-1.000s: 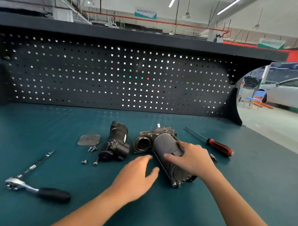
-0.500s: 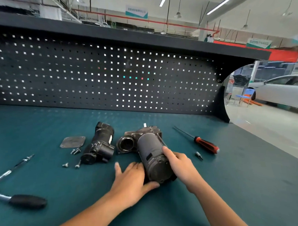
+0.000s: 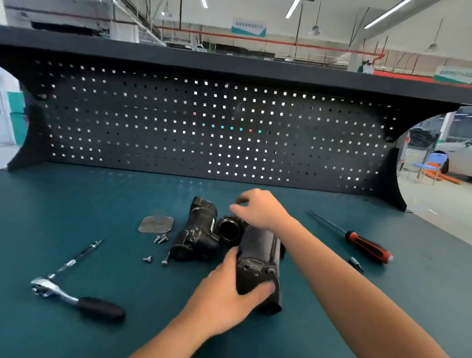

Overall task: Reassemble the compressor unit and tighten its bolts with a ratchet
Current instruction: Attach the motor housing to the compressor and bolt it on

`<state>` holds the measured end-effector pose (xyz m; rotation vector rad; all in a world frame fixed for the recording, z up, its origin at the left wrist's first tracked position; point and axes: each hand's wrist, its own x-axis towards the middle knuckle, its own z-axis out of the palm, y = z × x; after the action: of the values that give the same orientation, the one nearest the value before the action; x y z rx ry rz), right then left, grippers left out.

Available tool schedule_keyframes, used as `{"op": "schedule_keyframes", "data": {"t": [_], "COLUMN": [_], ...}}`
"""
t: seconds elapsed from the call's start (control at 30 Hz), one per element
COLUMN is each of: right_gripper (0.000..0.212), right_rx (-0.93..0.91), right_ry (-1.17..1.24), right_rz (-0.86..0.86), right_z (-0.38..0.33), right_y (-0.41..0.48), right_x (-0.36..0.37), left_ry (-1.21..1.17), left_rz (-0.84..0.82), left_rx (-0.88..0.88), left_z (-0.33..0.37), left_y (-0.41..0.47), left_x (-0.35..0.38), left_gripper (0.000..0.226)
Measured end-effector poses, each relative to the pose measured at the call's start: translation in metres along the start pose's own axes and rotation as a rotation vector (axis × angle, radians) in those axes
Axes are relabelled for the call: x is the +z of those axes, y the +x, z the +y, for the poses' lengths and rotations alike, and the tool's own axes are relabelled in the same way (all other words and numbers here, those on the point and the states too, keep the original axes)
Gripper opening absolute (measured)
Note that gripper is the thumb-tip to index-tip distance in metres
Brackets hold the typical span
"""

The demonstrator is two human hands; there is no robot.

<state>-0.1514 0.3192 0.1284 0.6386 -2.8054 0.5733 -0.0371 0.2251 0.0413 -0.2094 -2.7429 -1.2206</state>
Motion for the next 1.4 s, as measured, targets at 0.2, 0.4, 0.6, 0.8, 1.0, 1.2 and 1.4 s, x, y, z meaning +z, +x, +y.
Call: {"op": "schedule_keyframes", "data": {"t": [0.2, 0.4, 0.6, 0.8, 1.0, 1.2, 1.4], "right_gripper": [0.04, 0.031, 0.018, 0.014, 0.017, 0.021, 0.016], "right_rx": [-0.108, -0.126, -0.076, -0.078, -0.066, 0.044, 0.115], "right_ry": [-0.367, -0.249, -0.168, -0.071, 0.183, 0.648, 0.807], "right_rz": [-0.356, -0.261, -0.209, -0.079, 0.234, 0.547, 0.636], "right_z": [0.008, 0.019, 0.018, 0.03, 0.058, 0.092, 0.119], "right_y": [0.052, 0.053, 0.049, 0.039, 0.015, -0.02, -0.06], "right_x": [0.042, 0.044, 0.041, 0.026, 0.009, -0.001, -0.009], "left_ry": [-0.029, 0.026, 0.039, 0.053, -0.065, -0.158, -0.014], "left_rz": [0.0, -0.08, -0.091, -0.097, -0.044, -0.024, 0.034], "left_rx": [-0.028, -0.018, -0.005, 0.075, 0.153, 0.24, 0.376], "left_z": [-0.007, -0.009, -0.006, 0.0, -0.004, 0.013, 0.025], "left_y": [0.006, 0.014, 0.011, 0.01, 0.006, 0.006, 0.005], "left_x": [0.01, 0.007, 0.001, -0.004, 0.005, 0.032, 0.041], "left_gripper": [0.107, 0.11, 0.102, 0.083, 0.081, 0.079, 0.052]}}
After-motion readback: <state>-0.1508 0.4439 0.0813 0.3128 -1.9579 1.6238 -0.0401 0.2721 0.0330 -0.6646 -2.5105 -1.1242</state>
